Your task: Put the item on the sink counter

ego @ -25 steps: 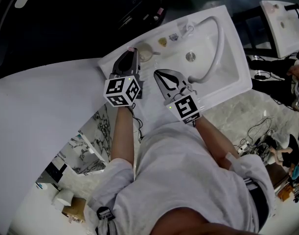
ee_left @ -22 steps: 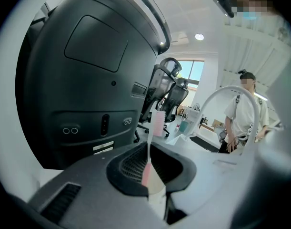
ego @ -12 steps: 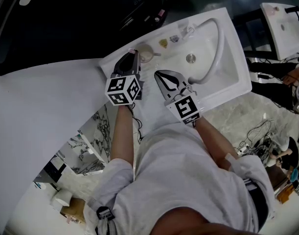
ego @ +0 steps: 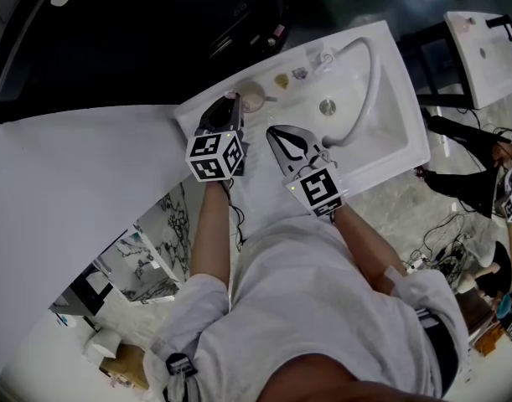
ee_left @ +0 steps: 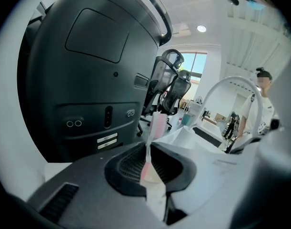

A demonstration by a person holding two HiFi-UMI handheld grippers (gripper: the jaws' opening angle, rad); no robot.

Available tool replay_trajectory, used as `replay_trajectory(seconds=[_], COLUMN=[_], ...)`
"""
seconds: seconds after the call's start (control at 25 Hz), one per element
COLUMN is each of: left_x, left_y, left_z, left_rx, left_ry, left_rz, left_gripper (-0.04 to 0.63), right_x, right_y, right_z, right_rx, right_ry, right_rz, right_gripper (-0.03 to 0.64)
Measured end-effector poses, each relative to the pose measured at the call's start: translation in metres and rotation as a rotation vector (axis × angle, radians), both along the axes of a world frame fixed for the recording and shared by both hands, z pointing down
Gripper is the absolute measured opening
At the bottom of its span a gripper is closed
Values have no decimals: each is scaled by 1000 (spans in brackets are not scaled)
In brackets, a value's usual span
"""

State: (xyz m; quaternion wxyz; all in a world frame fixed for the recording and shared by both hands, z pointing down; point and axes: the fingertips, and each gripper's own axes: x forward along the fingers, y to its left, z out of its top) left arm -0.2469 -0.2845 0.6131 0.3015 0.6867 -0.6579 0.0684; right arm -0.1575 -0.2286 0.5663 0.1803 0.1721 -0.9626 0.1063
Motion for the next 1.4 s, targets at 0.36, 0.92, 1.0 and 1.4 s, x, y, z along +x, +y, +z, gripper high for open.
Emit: replay_trajectory(seconds=[0.36, 0.92, 1.0, 1.4], left_x=[-2, -5, -2, 34], left_y=[11, 54, 70, 146], left_z=[5, -26, -35, -103], left_rx=[-22, 34, 51, 217], left_ry=[2, 27, 22, -55], left_rz=[-39, -139, -156, -198], left_gripper=[29, 29, 29, 19], right_x=[6, 7, 7, 8], right_y=[10, 13, 18, 65], right_z=[-5, -41, -47, -103], right_rx=[5, 96, 110, 214], right_ry=[0, -40, -43, -127], right_rz=[5, -5, -7, 21], right_gripper=[5, 5, 5, 5])
